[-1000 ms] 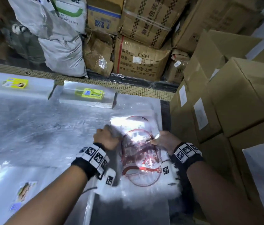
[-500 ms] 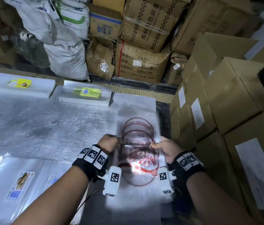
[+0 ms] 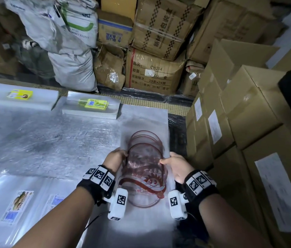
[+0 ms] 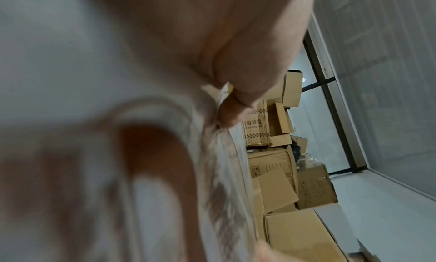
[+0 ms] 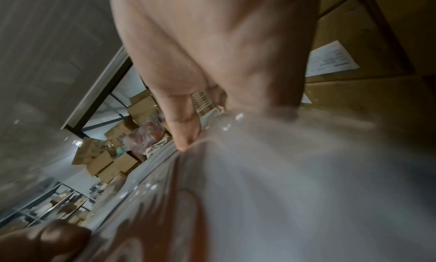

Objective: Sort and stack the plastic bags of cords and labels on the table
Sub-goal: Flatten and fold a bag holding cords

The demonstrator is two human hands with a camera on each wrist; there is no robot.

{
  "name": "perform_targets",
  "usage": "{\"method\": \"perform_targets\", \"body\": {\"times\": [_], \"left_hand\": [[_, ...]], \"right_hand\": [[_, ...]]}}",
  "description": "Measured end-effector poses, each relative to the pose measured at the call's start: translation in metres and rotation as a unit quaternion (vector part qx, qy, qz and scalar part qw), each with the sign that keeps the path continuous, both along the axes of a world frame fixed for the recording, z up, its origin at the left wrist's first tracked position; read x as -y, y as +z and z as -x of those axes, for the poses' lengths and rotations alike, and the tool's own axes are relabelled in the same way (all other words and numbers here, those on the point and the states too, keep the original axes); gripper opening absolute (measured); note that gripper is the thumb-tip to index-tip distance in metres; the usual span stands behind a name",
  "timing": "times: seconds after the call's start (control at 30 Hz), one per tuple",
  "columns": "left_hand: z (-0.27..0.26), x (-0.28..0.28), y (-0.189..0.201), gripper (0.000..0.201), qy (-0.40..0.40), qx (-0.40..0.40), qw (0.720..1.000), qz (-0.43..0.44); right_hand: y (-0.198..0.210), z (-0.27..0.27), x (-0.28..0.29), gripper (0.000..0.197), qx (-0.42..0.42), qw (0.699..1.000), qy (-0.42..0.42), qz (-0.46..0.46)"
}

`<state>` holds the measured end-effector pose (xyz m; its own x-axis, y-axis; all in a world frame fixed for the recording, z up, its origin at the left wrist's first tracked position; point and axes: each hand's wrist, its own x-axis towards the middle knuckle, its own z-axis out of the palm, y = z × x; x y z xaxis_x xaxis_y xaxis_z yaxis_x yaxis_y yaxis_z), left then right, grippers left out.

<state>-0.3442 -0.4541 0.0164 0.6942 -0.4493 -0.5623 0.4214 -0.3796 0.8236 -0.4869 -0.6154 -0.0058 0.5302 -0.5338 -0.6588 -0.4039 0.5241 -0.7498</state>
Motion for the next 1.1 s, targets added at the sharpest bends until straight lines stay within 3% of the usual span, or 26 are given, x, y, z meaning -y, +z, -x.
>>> {"method": "perform_targets", "body": {"times": [0.1, 0.2, 0.23, 0.3, 0.33, 0.47, 0.63, 0.73, 0.87, 1.0, 1.1], "left_hand": [[0.001, -0.002, -0.002, 0.023, 0.017, 0.006, 1.0, 0.015], [0.002, -0.005, -0.007, 0.011, 0.016, -0.023, 0.999, 0.03], [0.002, -0.007, -0.008, 0.006, 0.019, -0.055, 0.997, 0.052], [0.002, -0.013, -0.013, 0.034, 0.009, -0.121, 0.989, 0.086], [0.002, -0.015, -0.013, 0.042, -0.007, -0.135, 0.986, 0.093], [0.002, -0.02, -0.016, 0.055, -0.04, -0.112, 0.987, 0.108], [0.003, -0.021, -0.011, 0.067, -0.06, -0.085, 0.983, 0.154], [0.005, -0.02, -0.01, 0.063, -0.041, -0.084, 0.982, 0.162], [0.01, -0.017, -0.014, 0.053, -0.015, -0.097, 0.989, 0.112], [0.002, -0.018, -0.025, 0.035, -0.014, -0.09, 0.994, 0.057], [0.002, -0.023, -0.024, 0.038, -0.009, -0.13, 0.987, 0.092]], "right_hand": [[0.001, -0.002, -0.004, 0.022, 0.011, 1.0, -0.023, -0.002], [-0.008, -0.003, 0.0, 0.065, 0.011, 0.999, -0.047, -0.026], [-0.007, -0.003, -0.001, 0.059, 0.02, 0.998, -0.05, -0.033], [0.004, -0.001, -0.005, 0.03, 0.031, 0.997, -0.034, -0.055], [0.006, 0.001, -0.005, 0.026, 0.037, 0.998, -0.022, -0.054], [0.003, 0.007, -0.005, 0.044, 0.005, 0.998, 0.054, 0.026], [0.002, 0.006, -0.01, 0.053, 0.006, 0.992, 0.065, 0.11], [0.0, 0.003, -0.009, 0.063, 0.001, 0.994, 0.073, 0.082], [0.002, 0.0, -0.012, 0.059, -0.014, 0.999, 0.037, 0.027], [0.004, 0.001, -0.015, 0.011, -0.009, 1.0, 0.022, -0.007], [0.009, 0.004, -0.016, 0.035, -0.019, 1.0, 0.017, 0.004]]}}
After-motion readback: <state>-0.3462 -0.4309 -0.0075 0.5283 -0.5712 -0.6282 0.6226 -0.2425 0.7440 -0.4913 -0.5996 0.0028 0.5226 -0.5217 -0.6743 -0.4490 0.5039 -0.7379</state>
